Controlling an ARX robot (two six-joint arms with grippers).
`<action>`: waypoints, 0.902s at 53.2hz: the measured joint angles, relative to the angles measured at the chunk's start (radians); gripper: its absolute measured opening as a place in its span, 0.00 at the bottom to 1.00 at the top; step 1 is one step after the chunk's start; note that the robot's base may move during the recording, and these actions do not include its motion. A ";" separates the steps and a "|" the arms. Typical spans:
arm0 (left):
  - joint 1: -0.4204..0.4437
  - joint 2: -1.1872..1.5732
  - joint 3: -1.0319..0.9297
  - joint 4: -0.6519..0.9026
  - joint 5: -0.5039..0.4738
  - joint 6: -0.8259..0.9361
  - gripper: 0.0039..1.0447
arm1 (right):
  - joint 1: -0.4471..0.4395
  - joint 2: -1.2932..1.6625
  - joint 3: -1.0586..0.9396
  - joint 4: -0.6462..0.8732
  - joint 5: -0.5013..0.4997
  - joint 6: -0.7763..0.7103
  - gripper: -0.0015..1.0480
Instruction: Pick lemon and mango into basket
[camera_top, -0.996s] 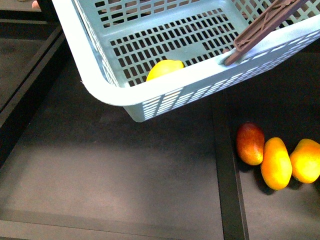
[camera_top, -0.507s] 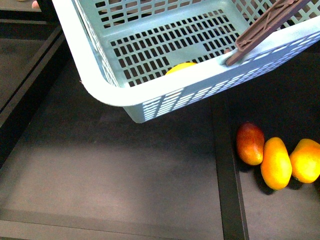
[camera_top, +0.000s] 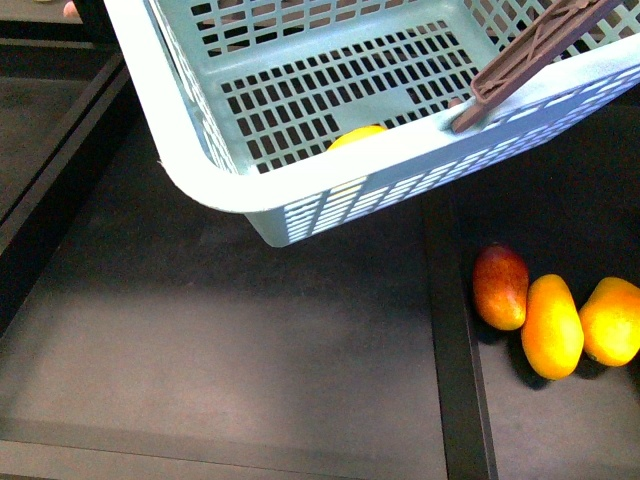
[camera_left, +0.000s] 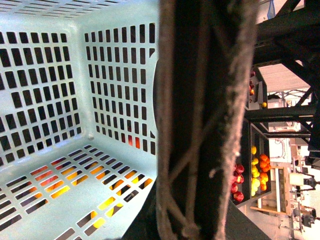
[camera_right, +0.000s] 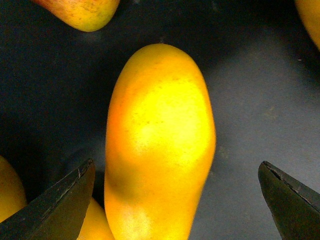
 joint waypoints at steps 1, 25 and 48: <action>0.000 0.000 0.000 0.000 0.000 0.000 0.05 | 0.005 0.005 0.005 0.000 0.000 0.003 0.92; 0.000 0.000 0.000 0.000 0.000 0.000 0.05 | 0.037 0.090 0.085 -0.034 0.043 0.071 0.67; 0.000 0.000 0.000 0.000 0.000 0.000 0.05 | -0.052 -0.104 -0.061 -0.035 -0.115 0.126 0.53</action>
